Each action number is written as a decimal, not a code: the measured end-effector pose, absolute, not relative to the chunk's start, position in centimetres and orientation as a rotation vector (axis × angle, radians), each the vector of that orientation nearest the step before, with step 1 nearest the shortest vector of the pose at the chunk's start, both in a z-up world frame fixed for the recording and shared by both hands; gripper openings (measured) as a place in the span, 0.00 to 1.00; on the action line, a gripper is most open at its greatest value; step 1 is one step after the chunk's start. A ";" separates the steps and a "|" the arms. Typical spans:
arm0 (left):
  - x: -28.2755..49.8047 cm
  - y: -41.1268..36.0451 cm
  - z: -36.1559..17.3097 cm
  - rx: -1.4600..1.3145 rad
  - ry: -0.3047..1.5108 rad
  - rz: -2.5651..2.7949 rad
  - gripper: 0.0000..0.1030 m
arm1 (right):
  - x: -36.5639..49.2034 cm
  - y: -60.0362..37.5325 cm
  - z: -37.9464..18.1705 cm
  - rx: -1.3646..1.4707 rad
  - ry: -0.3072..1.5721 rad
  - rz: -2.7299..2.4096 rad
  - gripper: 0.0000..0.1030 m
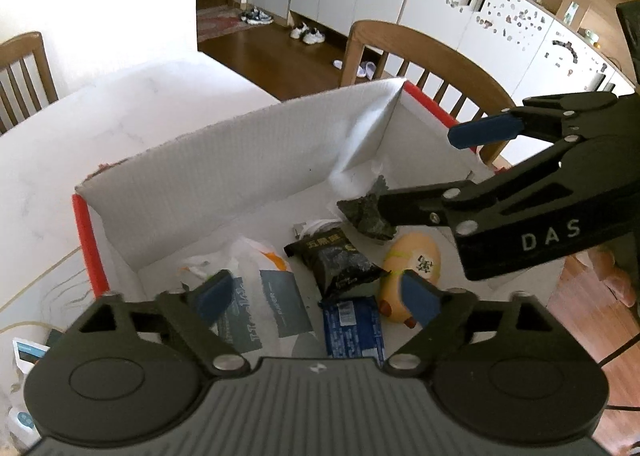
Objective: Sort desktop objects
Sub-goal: 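Lift both grippers out of the red box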
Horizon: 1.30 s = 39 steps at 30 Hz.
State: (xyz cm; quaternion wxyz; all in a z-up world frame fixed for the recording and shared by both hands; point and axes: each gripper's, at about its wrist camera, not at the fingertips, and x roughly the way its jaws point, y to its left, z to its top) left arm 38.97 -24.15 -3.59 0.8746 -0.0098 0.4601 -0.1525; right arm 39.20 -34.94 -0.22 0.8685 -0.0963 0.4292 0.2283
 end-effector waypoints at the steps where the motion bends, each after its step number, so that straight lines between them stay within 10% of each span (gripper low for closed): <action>1: 38.8 -24.1 -3.4 -0.023 0.949 -0.317 1.00 | 39.1 -35.0 0.0 -0.201 0.894 0.483 0.93; 39: 25.9 -12.1 1.7 -0.145 0.771 -0.304 1.00 | 26.6 -28.2 5.4 -0.035 0.758 0.473 1.00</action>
